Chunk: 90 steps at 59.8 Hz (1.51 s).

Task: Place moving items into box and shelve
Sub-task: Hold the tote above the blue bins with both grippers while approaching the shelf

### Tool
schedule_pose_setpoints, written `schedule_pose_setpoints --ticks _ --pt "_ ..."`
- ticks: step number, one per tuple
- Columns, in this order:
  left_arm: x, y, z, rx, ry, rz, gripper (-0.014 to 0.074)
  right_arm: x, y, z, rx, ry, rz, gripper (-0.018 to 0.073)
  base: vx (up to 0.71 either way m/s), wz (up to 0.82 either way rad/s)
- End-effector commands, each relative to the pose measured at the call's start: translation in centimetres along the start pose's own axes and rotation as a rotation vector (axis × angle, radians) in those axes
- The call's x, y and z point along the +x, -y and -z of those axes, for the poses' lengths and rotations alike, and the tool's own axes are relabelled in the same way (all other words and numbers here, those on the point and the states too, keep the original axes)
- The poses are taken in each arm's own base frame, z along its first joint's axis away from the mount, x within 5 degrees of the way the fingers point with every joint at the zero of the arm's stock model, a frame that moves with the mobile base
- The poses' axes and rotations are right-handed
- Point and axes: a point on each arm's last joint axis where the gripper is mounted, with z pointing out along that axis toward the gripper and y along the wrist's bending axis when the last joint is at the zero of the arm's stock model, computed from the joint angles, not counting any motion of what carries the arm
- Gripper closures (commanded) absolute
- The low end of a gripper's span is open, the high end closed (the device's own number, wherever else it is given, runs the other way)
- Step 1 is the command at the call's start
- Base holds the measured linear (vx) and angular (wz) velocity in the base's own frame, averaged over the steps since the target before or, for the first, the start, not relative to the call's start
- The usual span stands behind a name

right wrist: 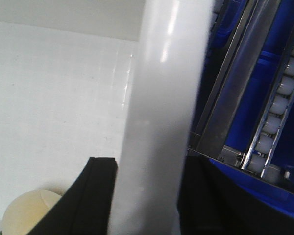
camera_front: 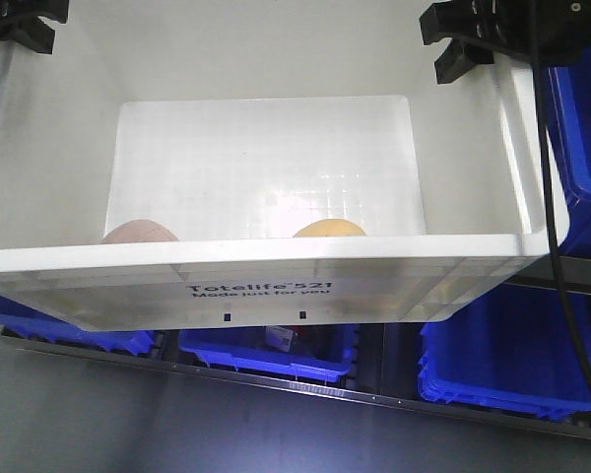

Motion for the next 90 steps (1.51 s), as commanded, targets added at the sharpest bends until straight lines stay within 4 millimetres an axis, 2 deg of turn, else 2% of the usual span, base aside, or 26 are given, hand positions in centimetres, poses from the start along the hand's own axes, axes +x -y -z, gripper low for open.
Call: schedule_pose_setpoints --ticks 1,78,90 --pt "-1.27 0.00 3.42 0.002 0.192 -0.016 0.0603 -1.14 0.29 3.18 0.019 0.182 -0.006 0.0564 0.12 -0.16" --pt "-1.27 0.00 3.42 0.002 0.192 -0.016 0.0603 -1.15 0.29 3.18 0.019 0.183 -0.006 0.0564 0.02 -0.04" --pt "-1.71 0.03 3.51 0.005 0.241 -0.017 0.0603 -1.21 0.28 3.19 0.018 0.190 -0.005 0.0564 0.00 0.00"
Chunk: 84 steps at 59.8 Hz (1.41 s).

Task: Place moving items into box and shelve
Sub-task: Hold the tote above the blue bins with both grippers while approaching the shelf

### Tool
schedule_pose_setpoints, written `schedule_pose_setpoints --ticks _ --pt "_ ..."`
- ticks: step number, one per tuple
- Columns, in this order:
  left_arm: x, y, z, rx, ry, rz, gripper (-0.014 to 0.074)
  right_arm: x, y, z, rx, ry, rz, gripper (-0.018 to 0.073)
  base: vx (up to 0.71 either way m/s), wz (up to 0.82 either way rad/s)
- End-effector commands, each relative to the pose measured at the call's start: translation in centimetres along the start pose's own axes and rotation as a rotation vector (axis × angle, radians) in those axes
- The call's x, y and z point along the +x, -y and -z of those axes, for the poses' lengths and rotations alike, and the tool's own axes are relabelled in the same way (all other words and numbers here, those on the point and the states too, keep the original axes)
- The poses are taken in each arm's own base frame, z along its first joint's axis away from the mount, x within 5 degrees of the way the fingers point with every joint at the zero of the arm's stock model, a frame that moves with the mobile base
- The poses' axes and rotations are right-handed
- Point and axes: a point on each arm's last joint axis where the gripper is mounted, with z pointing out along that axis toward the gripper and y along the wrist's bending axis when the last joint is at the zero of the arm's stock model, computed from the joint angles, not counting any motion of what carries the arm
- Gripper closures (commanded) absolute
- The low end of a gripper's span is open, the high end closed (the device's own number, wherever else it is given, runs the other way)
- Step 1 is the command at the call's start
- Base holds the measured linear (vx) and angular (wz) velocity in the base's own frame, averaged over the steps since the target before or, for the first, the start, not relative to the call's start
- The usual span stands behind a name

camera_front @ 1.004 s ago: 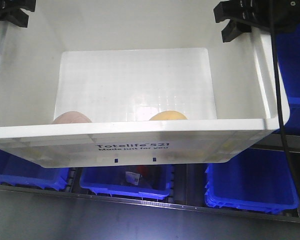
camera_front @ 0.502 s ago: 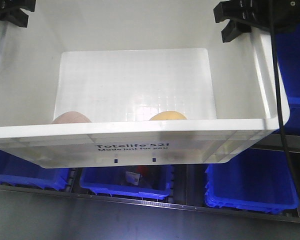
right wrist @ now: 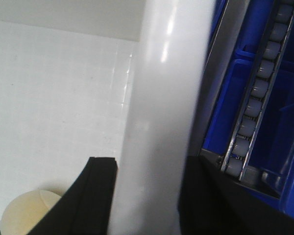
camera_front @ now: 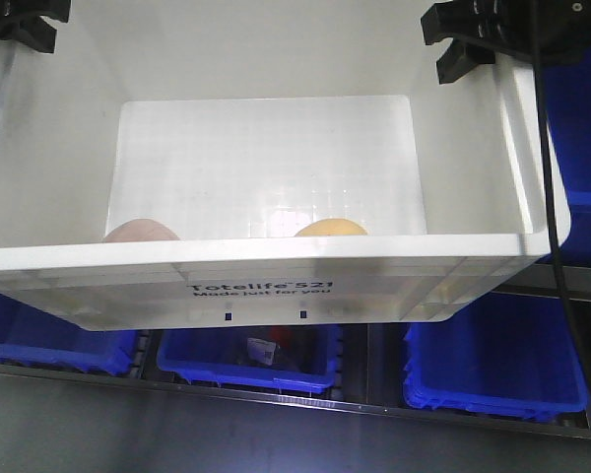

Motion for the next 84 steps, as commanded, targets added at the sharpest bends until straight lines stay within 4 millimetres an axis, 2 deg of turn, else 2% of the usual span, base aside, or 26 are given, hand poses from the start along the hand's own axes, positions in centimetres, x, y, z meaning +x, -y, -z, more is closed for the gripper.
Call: schedule_pose_setpoints --ticks 1,22,30,42,49,68,84 --pt "-1.7 0.0 3.5 0.005 0.236 -0.017 0.0603 -1.2 0.3 3.2 0.014 0.192 -0.007 0.0564 0.00 0.00" --pt "-2.2 0.1 3.3 0.009 0.277 -0.014 0.0603 -1.5 0.3 3.2 0.017 0.219 0.007 0.0564 0.00 0.00" --pt "-2.8 0.1 2.3 0.009 0.304 -0.017 0.0603 -2.0 0.2 3.3 0.010 0.285 0.024 0.0563 0.00 0.00" --pt "-4.1 0.0 -0.3 -0.020 0.356 -0.040 0.0603 -3.2 0.0 3.5 -0.011 0.417 0.024 0.0561 0.00 0.00" --pt "-4.7 -0.3 -1.9 -0.065 0.376 -0.079 0.0603 -3.7 0.0 2.4 -0.012 0.424 0.024 0.0561 0.00 0.00" --pt "-6.1 -0.8 -5.3 -0.140 0.467 -0.080 0.0603 -4.6 -0.3 -2.4 -0.037 0.362 0.059 0.0561 0.00 0.00" --pt "-7.2 -0.4 -7.3 -0.116 0.569 -0.087 0.0603 -5.6 -0.3 -3.3 -0.033 0.457 0.084 0.0560 0.00 0.00"
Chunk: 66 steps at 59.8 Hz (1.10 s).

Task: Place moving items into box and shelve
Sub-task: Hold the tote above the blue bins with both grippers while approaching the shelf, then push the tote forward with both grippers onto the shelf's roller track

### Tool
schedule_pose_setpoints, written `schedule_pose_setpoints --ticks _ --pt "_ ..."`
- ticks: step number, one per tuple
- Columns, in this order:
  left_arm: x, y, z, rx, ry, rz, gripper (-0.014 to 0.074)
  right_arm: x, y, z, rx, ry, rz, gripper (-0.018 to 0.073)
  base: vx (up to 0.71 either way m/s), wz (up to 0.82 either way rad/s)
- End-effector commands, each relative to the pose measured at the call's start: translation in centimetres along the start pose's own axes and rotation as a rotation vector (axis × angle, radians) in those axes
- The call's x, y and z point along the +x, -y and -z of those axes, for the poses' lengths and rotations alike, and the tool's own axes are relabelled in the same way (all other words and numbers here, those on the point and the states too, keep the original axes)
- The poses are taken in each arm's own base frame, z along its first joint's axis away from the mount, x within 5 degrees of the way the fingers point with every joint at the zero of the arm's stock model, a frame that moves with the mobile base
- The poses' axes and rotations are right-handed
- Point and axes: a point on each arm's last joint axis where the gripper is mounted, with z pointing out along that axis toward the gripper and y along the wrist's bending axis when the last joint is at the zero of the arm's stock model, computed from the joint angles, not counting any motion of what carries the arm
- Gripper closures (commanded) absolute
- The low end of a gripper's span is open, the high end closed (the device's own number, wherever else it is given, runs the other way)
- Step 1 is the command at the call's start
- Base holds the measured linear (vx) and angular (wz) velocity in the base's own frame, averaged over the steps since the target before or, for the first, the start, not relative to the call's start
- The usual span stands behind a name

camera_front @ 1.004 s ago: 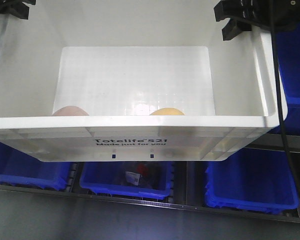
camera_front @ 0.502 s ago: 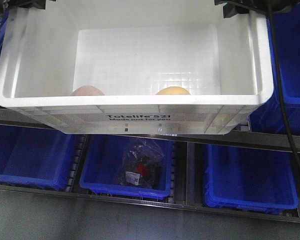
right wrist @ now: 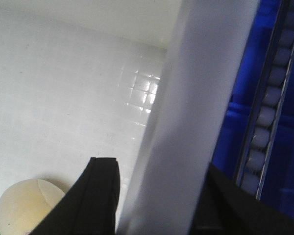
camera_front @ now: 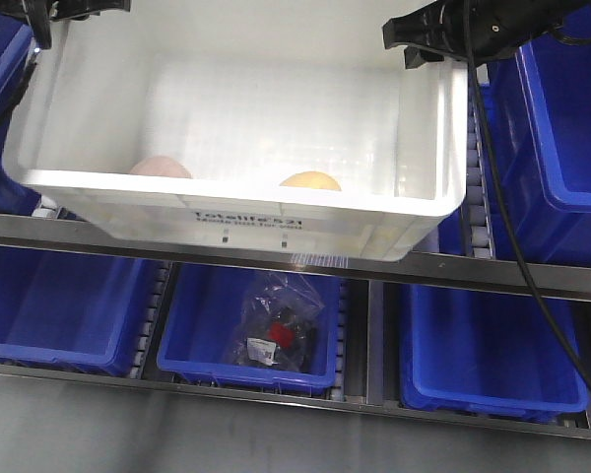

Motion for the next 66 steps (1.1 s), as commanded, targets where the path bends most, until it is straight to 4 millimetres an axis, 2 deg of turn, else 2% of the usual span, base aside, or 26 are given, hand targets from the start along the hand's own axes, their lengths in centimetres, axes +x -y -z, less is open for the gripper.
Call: schedule_pose_setpoints --ticks 1,25,44,51,66 --pt "-3.9 -0.1 2.9 0.021 0.304 -0.018 0.0603 -3.3 -0.8 4.2 -0.053 0.300 0.035 0.0560 0.00 0.00" --pt "-3.6 0.4 0.6 0.035 0.333 -0.036 0.0602 -3.4 -0.8 0.8 -0.044 0.311 0.090 0.0560 0.00 0.00" --pt "-3.5 -0.3 -1.1 0.033 0.375 -0.030 0.0599 -4.4 -0.8 0.0 -0.037 0.432 0.109 0.0560 0.00 0.00" --pt "-3.4 -1.0 -1.6 0.023 0.382 -0.023 0.0597 -4.4 -0.8 -0.7 -0.037 0.437 0.108 0.0560 0.00 0.00" --pt "-3.2 -0.8 -2.3 0.031 0.378 -0.017 0.0597 -4.2 -1.4 -1.4 -0.049 0.422 0.112 0.0560 0.00 0.00"
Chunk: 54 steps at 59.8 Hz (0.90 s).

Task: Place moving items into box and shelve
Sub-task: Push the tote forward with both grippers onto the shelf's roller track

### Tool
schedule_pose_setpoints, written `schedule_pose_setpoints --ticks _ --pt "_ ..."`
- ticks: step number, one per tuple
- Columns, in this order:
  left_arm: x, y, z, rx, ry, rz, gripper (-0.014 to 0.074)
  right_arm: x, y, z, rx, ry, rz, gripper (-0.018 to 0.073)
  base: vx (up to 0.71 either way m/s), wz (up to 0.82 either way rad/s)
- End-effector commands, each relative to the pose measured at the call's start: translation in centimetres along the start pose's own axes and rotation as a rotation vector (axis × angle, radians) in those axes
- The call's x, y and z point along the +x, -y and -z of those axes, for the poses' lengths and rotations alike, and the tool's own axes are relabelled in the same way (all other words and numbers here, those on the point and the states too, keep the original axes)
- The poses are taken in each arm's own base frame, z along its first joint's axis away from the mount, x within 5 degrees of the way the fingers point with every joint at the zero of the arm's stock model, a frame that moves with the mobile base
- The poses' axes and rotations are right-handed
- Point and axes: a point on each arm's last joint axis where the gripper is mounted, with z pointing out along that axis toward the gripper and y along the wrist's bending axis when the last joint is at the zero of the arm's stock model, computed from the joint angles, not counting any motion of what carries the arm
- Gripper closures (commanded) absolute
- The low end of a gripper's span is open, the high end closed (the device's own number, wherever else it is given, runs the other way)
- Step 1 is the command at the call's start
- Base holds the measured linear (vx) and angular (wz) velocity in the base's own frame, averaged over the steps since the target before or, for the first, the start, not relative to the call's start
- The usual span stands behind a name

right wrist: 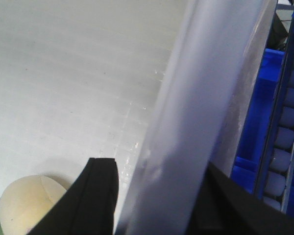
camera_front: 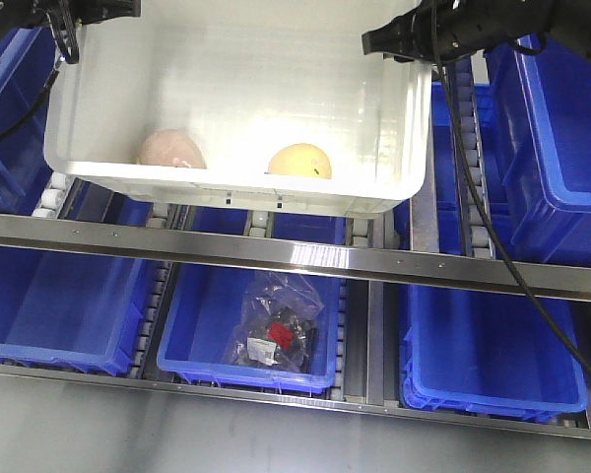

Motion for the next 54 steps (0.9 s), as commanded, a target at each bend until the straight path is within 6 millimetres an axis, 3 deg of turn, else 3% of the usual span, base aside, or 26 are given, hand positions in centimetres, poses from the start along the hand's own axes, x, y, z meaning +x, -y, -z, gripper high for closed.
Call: schedule_pose_setpoints --ticks 1,10,21,54 --pt "-4.54 0.39 3.18 0.045 0.276 -0.013 0.0597 -4.41 -1.74 4.54 -0.037 0.289 0.051 0.0560 0.00 0.00" --pt "-4.40 0.43 2.98 0.048 0.269 -0.005 0.0597 -4.34 -2.61 4.36 -0.046 0.291 0.078 0.0560 0.00 0.00" --pt "-4.35 0.65 2.99 0.080 0.260 0.083 0.0597 -4.08 -2.36 4.06 -0.035 0.267 0.089 0.0560 0.00 0.00" --pt "-3.83 0.56 2.86 0.066 0.202 0.069 0.0580 -4.06 -1.66 4.05 0.037 0.261 0.046 0.0533 0.00 0.00"
